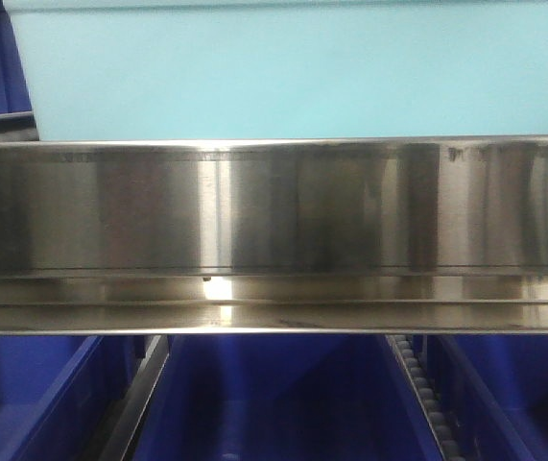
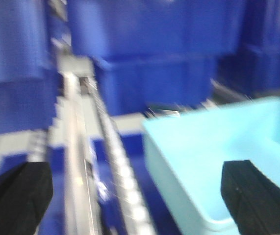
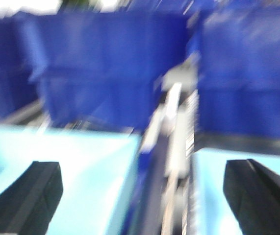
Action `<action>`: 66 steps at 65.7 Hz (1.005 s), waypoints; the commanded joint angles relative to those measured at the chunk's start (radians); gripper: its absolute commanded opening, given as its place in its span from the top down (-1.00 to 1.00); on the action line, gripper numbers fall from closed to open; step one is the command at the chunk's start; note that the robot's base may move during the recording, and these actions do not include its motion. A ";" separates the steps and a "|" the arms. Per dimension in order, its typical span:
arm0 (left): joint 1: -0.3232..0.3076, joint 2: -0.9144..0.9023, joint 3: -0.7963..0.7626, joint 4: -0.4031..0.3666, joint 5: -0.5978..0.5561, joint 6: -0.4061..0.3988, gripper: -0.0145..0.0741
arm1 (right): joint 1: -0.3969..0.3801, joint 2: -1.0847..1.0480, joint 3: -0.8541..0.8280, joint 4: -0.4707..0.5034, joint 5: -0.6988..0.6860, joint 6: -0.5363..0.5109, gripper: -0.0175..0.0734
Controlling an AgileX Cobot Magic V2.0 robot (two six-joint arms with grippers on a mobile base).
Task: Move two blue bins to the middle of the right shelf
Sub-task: 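Move both grippers to the side walls of the light cyan bin, then close both grippers on the cyan bin walls and pull it off the shelf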
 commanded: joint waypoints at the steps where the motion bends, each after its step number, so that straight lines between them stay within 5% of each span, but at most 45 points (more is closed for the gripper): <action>1: -0.041 0.102 -0.082 -0.012 0.080 -0.002 -0.68 | 0.030 0.100 -0.084 0.000 0.065 -0.011 -0.64; 11: -0.065 0.306 -0.271 -0.010 0.255 -0.004 -0.68 | 0.034 0.302 -0.293 0.000 0.271 -0.011 -0.64; 29: -0.065 0.597 -0.564 0.037 0.516 -0.129 -0.65 | 0.034 0.619 -0.621 -0.027 0.644 -0.009 -0.64; 36: -0.065 0.702 -0.660 0.061 0.613 -0.167 -0.64 | 0.034 0.714 -0.677 -0.043 0.645 0.009 -0.64; 56: -0.185 0.868 -0.777 0.202 0.613 -0.302 -0.64 | 0.041 0.845 -0.684 -0.043 0.645 0.035 -0.64; 66: -0.189 0.912 -0.778 0.218 0.613 -0.371 -0.64 | 0.056 0.895 -0.684 -0.043 0.645 0.042 -0.64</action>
